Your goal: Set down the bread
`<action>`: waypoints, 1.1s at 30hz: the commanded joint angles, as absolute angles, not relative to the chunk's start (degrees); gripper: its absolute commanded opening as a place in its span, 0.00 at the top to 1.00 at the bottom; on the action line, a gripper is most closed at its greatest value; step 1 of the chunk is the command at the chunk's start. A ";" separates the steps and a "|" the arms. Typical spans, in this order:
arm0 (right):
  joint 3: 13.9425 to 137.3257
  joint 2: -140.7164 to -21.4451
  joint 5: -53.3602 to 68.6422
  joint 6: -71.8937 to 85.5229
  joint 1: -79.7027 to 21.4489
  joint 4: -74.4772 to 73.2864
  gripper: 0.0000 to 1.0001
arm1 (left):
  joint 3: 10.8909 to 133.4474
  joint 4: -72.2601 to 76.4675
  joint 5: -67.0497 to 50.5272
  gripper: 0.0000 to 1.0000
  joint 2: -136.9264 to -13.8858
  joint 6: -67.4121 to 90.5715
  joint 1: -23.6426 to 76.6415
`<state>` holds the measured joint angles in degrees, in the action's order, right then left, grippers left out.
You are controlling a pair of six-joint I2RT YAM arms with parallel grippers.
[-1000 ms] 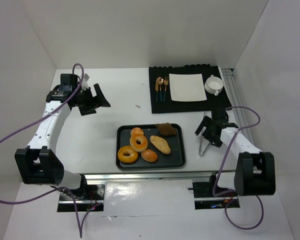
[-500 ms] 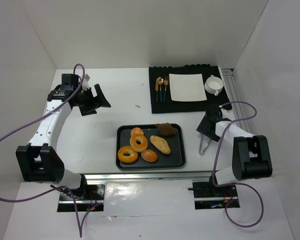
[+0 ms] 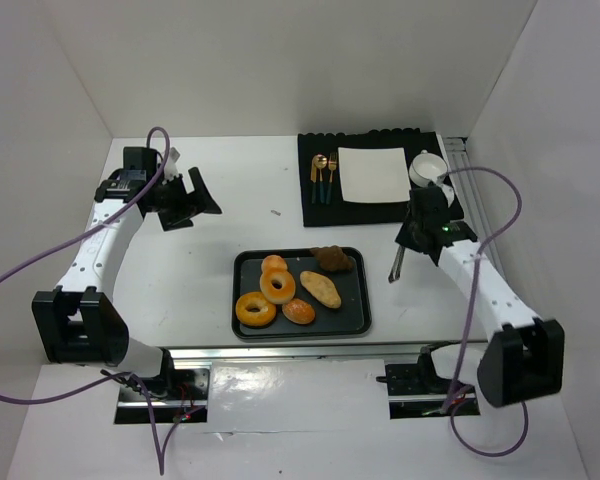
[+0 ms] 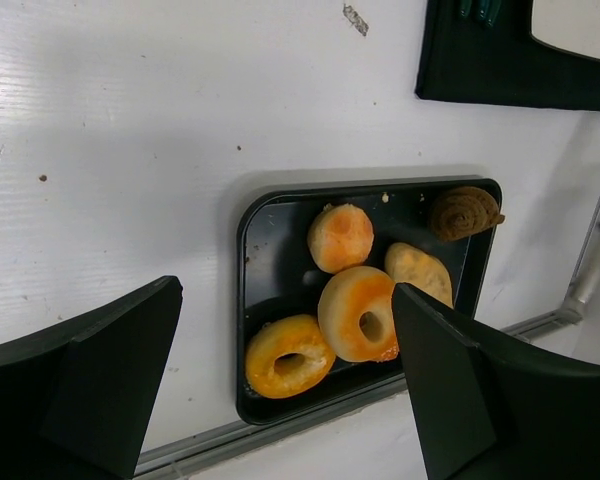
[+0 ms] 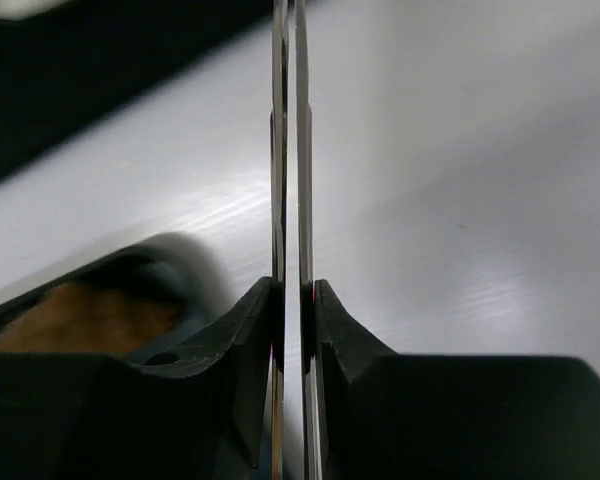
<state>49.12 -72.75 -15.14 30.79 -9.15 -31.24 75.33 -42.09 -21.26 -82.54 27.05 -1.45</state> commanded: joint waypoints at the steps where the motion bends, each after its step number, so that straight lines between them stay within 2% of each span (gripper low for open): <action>1: 57.03 -63.74 -4.08 24.10 -12.56 -35.95 0.73 | 78.04 -41.48 -20.48 0.00 -81.57 26.19 -1.76; 4: 61.69 -63.80 10.83 19.43 -18.42 -38.49 0.72 | 78.05 -41.48 -19.87 0.00 -81.56 26.19 -1.76; 6: 66.08 -65.82 14.05 18.11 -23.18 -43.05 0.70 | 78.66 -41.48 -19.34 0.00 -81.56 26.72 -1.76; 10: 70.48 -68.91 11.88 19.15 -38.45 -48.60 0.68 | 79.19 -42.01 -18.73 0.00 -81.04 26.72 -1.76; 14: 72.68 -68.91 10.63 20.39 -43.58 -52.37 0.64 | 79.19 -42.01 -18.72 0.00 -80.51 26.72 -1.76; 22: 71.19 -68.38 11.78 22.24 -44.65 -55.46 0.55 | 78.13 -42.01 -18.72 0.00 -79.89 26.72 -1.76; 26: 71.19 -70.83 12.39 22.24 -45.26 -53.18 0.46 | 78.13 -42.01 -18.72 0.00 -79.89 26.72 -1.76; 33: 72.25 -74.97 12.39 19.69 -45.26 -52.65 0.38 | 78.13 -42.54 -18.19 0.00 -79.37 26.72 -1.76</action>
